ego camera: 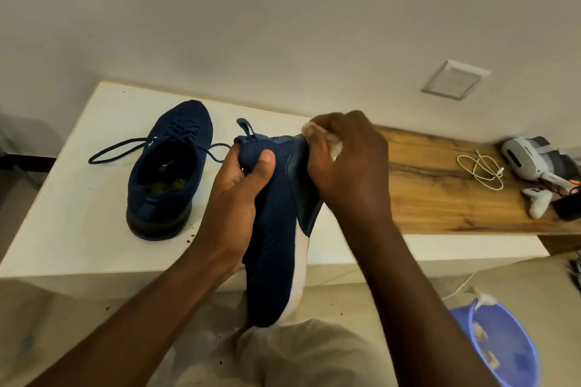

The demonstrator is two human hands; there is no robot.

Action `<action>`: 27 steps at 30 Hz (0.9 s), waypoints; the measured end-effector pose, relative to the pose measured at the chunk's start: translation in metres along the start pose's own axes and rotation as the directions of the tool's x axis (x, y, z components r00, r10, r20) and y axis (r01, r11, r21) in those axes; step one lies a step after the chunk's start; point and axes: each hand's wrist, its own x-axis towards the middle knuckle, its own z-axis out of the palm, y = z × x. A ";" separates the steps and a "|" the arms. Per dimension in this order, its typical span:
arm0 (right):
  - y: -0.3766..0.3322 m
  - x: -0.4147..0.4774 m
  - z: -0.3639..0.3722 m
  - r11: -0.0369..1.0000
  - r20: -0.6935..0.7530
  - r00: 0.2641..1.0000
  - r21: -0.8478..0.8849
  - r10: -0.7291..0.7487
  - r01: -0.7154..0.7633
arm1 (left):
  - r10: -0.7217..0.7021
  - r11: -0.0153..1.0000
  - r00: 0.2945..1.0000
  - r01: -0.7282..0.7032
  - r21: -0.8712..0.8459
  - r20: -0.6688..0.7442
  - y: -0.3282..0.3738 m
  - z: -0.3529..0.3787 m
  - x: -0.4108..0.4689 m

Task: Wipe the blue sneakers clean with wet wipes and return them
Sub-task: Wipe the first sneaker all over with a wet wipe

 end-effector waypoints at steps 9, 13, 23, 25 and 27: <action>0.004 -0.029 -0.005 0.992 -0.073 0.997 0.119 0.041 -0.032 | 0.021 0.999 1.000 -0.021 0.032 -0.009 0.001 0.003 -0.005; 0.000 -0.019 -0.010 0.996 -0.032 0.999 0.090 0.008 -0.005 | 0.074 0.996 0.997 -0.073 0.045 -0.030 0.004 0.003 -0.008; -0.003 -0.012 -0.021 0.979 -0.240 0.961 0.120 -0.135 0.168 | 0.137 0.991 0.990 -0.136 -0.016 0.043 0.023 0.009 -0.010; -0.008 0.002 -0.023 0.980 -0.213 0.969 0.128 -0.125 0.155 | 0.163 0.986 0.983 -0.165 0.016 0.086 0.023 0.008 -0.015; -0.008 -0.011 -0.026 0.980 -0.180 0.974 0.115 -0.139 0.161 | 0.180 0.983 0.978 -0.182 0.015 0.110 0.024 0.008 -0.016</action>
